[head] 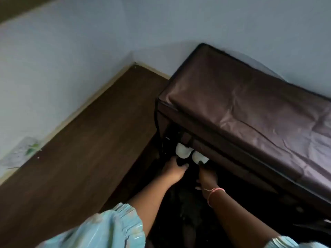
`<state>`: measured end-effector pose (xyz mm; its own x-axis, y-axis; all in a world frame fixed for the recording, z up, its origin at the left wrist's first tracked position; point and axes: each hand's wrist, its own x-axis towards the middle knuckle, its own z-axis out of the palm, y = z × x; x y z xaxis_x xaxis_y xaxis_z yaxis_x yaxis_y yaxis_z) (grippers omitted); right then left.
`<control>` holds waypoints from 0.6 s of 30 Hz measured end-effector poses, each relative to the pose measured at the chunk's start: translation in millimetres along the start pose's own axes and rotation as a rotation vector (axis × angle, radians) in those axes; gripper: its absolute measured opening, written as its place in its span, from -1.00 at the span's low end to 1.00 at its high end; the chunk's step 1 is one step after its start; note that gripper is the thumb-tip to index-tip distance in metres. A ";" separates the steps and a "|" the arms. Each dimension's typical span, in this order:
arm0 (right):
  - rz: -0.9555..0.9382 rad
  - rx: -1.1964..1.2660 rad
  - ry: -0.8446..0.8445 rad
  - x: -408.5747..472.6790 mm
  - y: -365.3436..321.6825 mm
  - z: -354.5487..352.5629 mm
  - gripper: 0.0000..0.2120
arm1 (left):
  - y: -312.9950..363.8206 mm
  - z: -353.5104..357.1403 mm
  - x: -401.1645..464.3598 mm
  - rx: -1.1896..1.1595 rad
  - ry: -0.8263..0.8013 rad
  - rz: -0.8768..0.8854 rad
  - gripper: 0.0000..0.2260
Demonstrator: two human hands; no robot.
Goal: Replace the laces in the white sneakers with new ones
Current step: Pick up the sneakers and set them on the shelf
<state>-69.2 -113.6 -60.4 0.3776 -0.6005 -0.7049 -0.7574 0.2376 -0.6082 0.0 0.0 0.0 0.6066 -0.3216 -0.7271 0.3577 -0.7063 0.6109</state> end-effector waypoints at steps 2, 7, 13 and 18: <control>0.133 0.203 -0.015 3.4 -11.3 -3.6 -0.49 | 8.2 21.2 36.9 -0.151 0.041 -0.048 -0.55; 0.226 0.432 -0.093 36.9 -11.6 -4.3 -0.62 | -33.0 74.7 185.7 -0.362 0.160 -0.237 -0.01; 0.161 0.666 -0.026 48.9 -21.8 12.1 -0.78 | -23.5 83.4 190.0 -0.579 0.167 -0.177 -0.22; 0.118 0.825 0.033 42.1 -28.8 15.8 -0.71 | -18.1 86.2 205.0 -0.729 0.183 -0.139 -0.28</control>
<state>-23.1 -133.6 -78.3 0.2943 -0.5555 -0.7777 -0.1529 0.7759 -0.6121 56.7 -107.5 -187.2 0.6070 -0.1052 -0.7877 0.7791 -0.1169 0.6159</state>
